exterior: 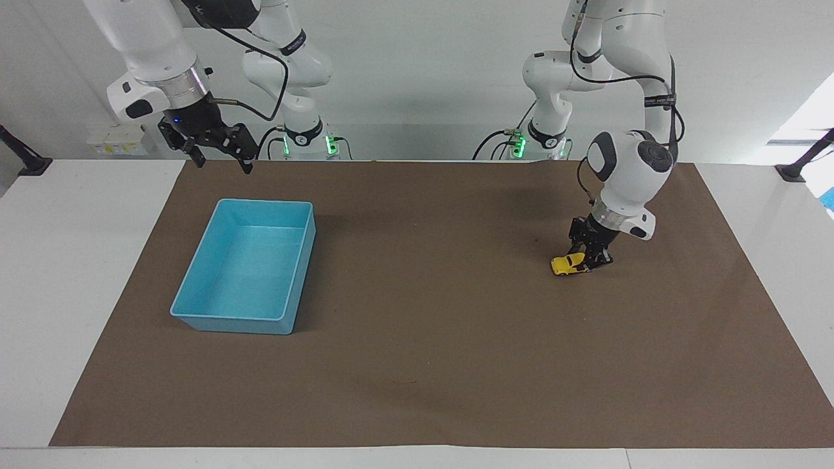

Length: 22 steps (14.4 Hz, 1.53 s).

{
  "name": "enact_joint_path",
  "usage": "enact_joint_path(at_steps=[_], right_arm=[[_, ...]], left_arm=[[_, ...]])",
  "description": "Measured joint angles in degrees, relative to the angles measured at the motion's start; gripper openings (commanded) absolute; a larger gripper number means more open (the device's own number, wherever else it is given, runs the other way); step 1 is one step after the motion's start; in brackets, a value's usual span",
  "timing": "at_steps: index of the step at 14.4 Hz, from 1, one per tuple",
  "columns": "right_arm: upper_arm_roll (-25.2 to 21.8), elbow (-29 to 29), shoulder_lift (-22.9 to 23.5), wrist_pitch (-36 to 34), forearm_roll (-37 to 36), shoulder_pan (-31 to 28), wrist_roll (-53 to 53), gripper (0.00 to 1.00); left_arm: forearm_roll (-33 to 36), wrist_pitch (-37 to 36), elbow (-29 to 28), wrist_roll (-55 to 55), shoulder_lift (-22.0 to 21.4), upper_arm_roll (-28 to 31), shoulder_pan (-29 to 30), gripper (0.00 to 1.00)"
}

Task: Wind up and store yellow beetle car
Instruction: 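Pull the car back toward the robot with the left gripper, then release, then reach the right gripper toward the car while the left gripper withdraws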

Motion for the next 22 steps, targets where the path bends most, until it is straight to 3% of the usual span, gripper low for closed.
enact_joint_path(at_steps=[6,22], right_arm=[[0.0,0.0,0.0,0.0,0.0,0.0,0.0,1.0],[-0.12,0.0,0.0,-0.03,-0.06,-0.2,-0.01,1.0]], left_arm=[[0.07,-10.03,9.52,0.0,0.08,0.24,0.39,1.0],[0.08,-10.19,9.6,-1.32,0.41,-0.44,0.38,1.0]])
